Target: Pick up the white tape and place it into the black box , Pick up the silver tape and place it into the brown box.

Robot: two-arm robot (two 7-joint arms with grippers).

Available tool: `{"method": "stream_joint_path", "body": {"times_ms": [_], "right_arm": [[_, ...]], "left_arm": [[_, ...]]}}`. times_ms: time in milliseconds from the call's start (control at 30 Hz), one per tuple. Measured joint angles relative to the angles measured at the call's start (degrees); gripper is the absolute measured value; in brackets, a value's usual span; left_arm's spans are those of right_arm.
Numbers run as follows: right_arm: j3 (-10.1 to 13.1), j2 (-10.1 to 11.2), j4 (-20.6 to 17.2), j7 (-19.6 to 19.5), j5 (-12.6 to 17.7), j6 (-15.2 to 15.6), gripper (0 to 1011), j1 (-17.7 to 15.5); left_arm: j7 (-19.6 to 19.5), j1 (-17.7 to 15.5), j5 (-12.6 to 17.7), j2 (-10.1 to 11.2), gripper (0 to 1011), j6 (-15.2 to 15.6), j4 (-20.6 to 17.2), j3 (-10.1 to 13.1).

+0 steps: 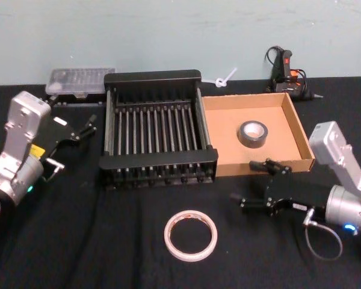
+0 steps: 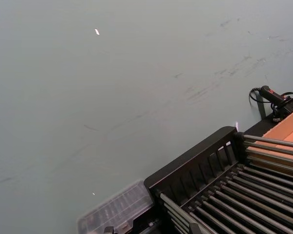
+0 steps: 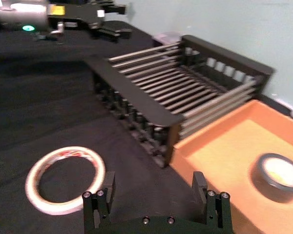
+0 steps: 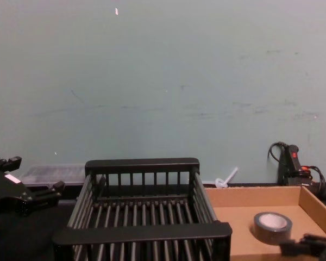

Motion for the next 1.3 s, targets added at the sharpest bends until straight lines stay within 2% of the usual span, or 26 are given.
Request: {"method": "stream_joint_path", "body": {"times_ms": [433,700,1300], "right_arm": [[-5.83,-0.91,0.97,2.69,-0.13,0.22,1000,2.13],[-8.84,-2.41,2.86,2.03,-1.12,1.97,1002,4.34],[-12.22,-5.19,6.89,1.71,-1.09,2.97,1000,7.65]], "left_arm": [[0.0,0.0,0.0,0.0,1002,0.0,0.0,0.0],[0.0,0.0,0.0,0.0,1002,0.0,0.0,0.0],[0.0,0.0,0.0,0.0,1001,0.0,0.0,0.0]]}}
